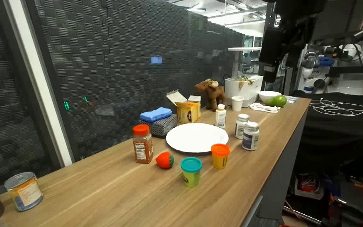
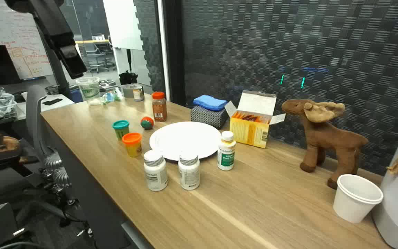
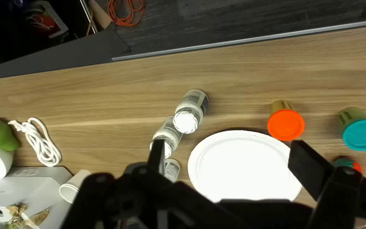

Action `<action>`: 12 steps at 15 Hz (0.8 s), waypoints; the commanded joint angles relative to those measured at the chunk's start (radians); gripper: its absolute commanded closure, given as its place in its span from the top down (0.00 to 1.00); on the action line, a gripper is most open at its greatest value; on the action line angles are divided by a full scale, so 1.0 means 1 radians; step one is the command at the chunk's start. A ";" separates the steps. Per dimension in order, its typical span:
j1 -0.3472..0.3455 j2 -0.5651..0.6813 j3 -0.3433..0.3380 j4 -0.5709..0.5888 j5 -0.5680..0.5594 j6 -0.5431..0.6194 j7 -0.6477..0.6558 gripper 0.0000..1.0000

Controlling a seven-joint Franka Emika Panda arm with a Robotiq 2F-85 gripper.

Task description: Place the containers and orange toy on the white plate

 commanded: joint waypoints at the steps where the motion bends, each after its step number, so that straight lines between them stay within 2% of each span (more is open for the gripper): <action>1: 0.024 0.004 -0.020 0.007 -0.014 -0.003 0.012 1.00; 7: 0.023 -0.002 -0.019 0.019 -0.014 -0.003 0.012 1.00; 12: 0.025 0.238 -0.037 0.177 -0.004 0.132 -0.035 1.00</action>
